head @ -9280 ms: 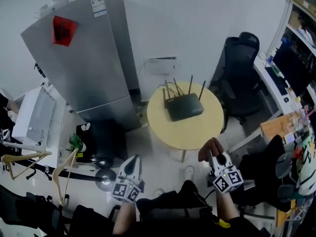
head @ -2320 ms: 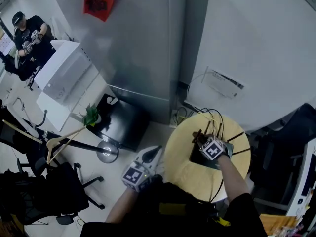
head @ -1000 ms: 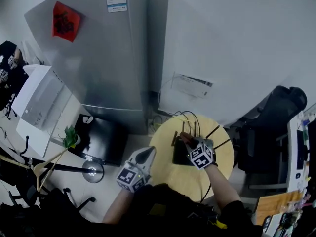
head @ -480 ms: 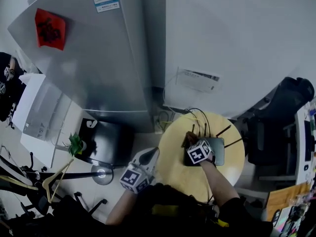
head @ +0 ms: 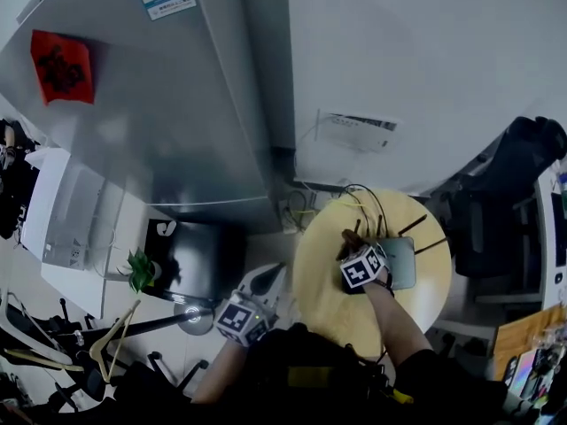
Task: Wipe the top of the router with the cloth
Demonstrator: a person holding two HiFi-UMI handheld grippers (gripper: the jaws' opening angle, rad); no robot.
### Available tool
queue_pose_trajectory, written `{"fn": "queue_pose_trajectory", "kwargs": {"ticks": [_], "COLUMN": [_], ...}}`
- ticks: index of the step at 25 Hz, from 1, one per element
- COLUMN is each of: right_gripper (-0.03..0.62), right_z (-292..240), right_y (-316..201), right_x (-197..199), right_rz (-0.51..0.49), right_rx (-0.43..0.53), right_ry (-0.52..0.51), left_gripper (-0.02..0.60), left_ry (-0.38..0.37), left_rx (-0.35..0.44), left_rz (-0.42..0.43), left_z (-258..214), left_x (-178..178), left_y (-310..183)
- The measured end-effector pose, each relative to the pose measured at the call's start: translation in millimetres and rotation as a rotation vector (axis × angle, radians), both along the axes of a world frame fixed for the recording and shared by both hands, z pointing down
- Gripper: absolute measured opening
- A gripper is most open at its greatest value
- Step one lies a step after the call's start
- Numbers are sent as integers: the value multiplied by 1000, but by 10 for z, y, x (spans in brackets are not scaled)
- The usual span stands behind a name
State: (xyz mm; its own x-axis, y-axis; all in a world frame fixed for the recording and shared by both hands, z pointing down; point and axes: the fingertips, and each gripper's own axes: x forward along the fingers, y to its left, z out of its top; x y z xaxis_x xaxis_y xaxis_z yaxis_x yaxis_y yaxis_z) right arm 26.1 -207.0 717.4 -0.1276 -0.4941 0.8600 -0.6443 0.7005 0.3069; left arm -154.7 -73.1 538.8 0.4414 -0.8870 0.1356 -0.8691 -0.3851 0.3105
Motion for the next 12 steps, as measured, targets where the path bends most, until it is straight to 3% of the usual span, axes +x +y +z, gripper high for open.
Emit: {"fn": "queue_pose_trajectory", "kwargs": {"ticks": [12], "right_gripper": [61], "right_z": [-94], "right_y": [6], "right_x": [44], "right_rz": [148], "right_rx": [83], "right_ry": [-204], "left_gripper": [2], "left_ry": [19], "left_rx": [24], "left_rz": [53], "left_z": [-24], "left_x": [25], "left_y": [32]}}
